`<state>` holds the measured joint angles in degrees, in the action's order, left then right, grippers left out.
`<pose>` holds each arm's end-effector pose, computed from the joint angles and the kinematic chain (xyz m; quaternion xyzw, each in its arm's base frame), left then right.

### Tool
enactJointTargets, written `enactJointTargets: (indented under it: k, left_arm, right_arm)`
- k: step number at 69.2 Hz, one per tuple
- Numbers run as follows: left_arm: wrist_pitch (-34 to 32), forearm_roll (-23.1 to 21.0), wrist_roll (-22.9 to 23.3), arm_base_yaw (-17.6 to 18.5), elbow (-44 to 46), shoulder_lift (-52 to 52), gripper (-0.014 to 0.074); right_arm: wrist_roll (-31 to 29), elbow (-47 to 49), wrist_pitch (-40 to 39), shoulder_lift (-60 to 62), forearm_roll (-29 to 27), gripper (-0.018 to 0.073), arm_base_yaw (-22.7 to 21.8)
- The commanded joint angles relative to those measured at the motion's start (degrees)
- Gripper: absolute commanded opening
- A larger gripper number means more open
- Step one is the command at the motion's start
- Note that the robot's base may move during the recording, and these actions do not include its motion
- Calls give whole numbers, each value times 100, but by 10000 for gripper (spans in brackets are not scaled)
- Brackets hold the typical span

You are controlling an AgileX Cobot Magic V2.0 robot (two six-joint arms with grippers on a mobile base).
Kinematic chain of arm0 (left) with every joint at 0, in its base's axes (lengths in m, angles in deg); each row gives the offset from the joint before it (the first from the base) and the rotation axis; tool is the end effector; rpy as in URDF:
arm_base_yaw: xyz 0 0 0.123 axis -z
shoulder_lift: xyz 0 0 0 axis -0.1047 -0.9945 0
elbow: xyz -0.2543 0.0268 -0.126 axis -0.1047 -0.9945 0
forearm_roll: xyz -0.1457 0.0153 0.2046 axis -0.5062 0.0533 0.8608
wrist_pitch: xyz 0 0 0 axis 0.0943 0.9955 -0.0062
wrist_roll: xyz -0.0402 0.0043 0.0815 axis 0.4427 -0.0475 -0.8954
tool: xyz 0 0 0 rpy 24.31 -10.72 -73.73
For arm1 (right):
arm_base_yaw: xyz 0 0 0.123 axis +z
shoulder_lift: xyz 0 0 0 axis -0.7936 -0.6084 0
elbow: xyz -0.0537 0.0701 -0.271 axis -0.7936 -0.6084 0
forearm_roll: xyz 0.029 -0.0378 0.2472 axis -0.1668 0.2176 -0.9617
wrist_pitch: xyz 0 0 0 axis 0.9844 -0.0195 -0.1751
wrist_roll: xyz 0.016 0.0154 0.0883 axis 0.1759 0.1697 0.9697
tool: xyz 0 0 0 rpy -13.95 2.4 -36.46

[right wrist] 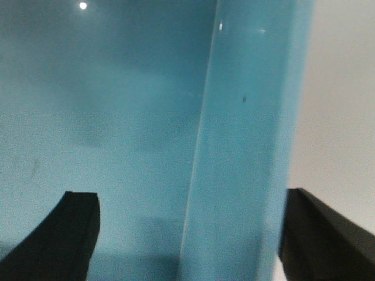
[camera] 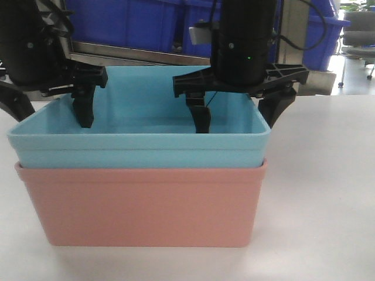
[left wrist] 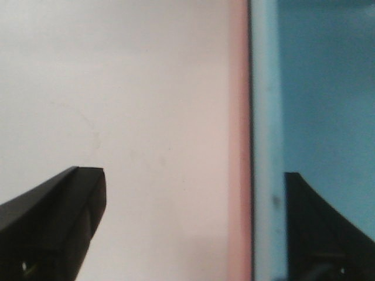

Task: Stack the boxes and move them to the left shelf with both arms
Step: 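Lower both grippers onto opposite rims of the stacked blue bin, then close both grippers on the rims and lift the stacked bins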

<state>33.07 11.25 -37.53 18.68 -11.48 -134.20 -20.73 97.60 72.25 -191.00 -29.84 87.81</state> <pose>0.3382 -0.1430 0.2283 0.0328 0.9673 -0.0343 0.2490 0.3456 0.2300 0.2258 -0.0591 0.9791 0.0397 0.1905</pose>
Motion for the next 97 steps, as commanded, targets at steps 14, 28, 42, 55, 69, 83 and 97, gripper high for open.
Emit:
enactJointTargets:
  k: [14,28,42,55,69,83,97]
  left_arm:
    - [-289,-221,98,-18,200,-110,396]
    - [-289,-355,74,-18,200,-376,323]
    - [-279,-435,50,-18,200,-413,203]
    - [-279,-543,50,-18,200,-413,-5]
    - [-219,-598,50,-18,200,-413,-9]
    - [25,-587,50,-18,200,-73,-10]
    - [150,-548,50,-18,200,812,-10]
  right_arm:
    - [-56,146,-235,99,182,611,-25]
    - [-56,146,-282,65,187,611,-25]
    - [-56,146,-270,58,194,505,-25]
    - [-56,146,-206,58,194,135,-25]
    - [-56,146,-170,58,224,52,-25]
    - [-51,154,87,228,286,51,-25]
    - [-51,154,156,782,372,51,-25]
